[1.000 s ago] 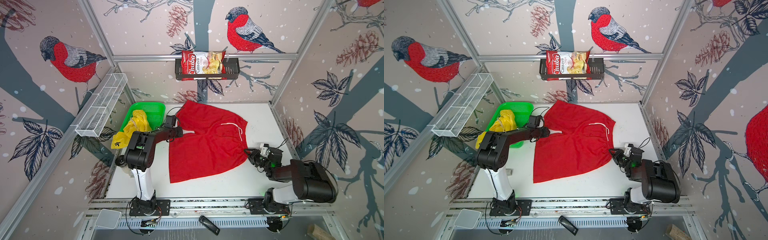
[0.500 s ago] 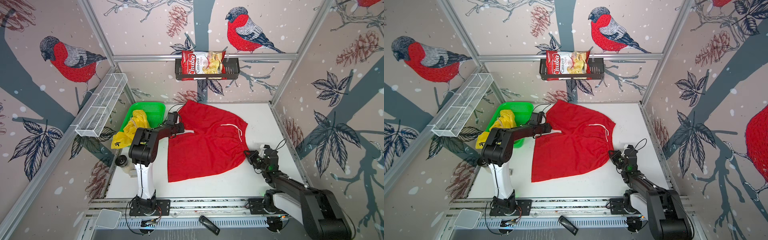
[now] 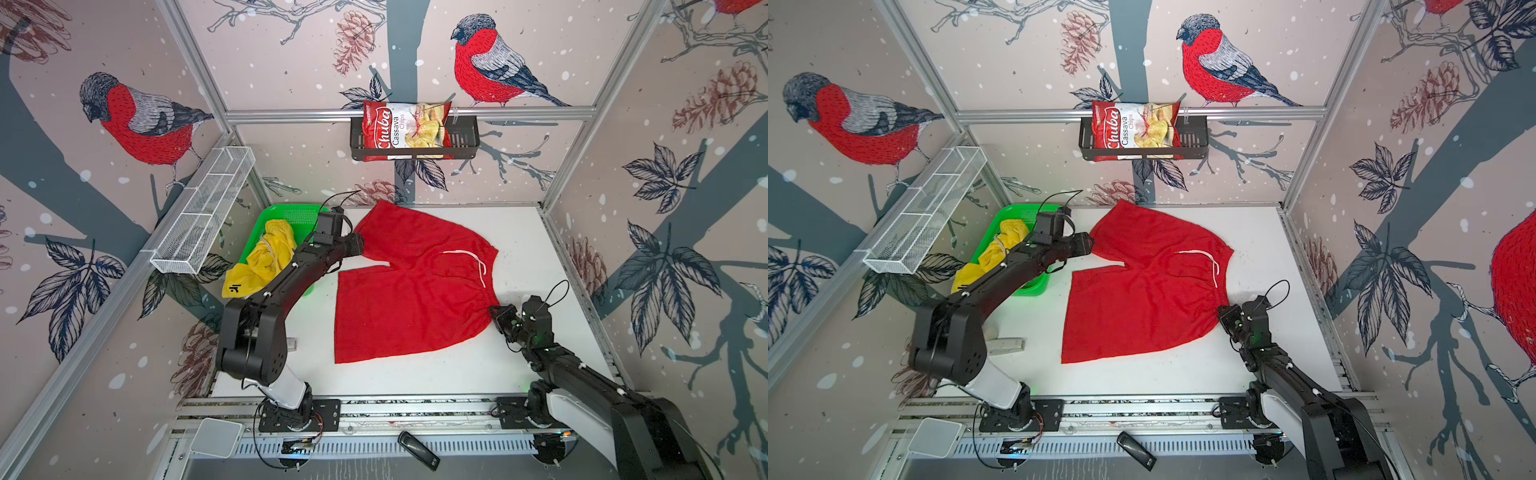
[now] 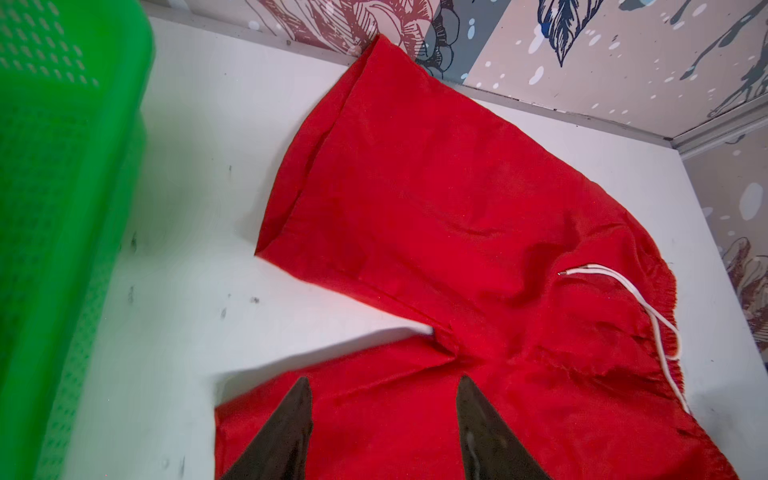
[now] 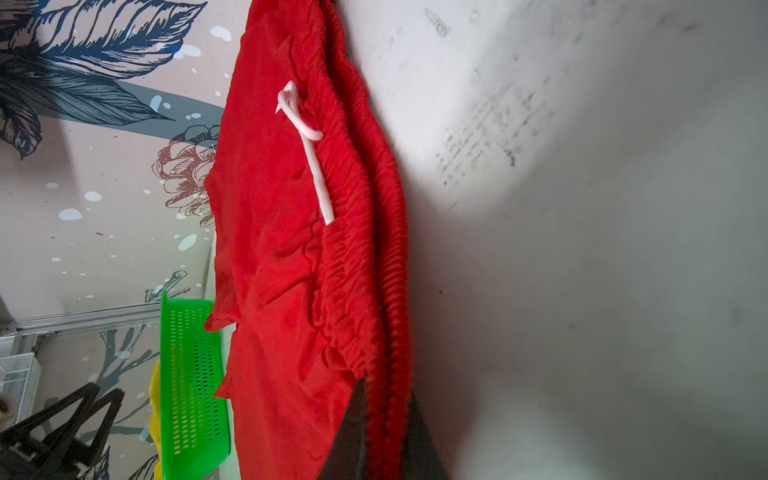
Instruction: Fold and stack the shorts
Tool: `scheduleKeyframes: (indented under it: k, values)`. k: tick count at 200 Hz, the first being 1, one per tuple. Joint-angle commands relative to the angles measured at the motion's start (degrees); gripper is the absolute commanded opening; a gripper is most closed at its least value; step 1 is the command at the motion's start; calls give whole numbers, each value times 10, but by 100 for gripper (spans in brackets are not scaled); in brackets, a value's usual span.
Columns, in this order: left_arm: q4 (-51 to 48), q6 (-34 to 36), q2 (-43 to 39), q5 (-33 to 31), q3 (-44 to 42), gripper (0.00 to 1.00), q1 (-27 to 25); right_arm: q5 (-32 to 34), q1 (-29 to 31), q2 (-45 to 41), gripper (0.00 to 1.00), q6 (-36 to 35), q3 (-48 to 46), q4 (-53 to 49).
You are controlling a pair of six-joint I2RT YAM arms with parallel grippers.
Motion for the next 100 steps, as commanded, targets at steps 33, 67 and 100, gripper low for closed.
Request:
scheduleKeyframes:
  k: [33, 67, 100]
  values:
    - [-73, -229, -141, 27, -138, 58, 2, 15, 7, 12, 13, -24, 19, -16]
    - [-127, -361, -182, 18, -188, 58, 2, 19, 10, 10, 14, -25, 21, -21]
    - [-177, -455, -185, 36, -226, 56, -15, 23, 11, 11, 14, -28, 27, -20]
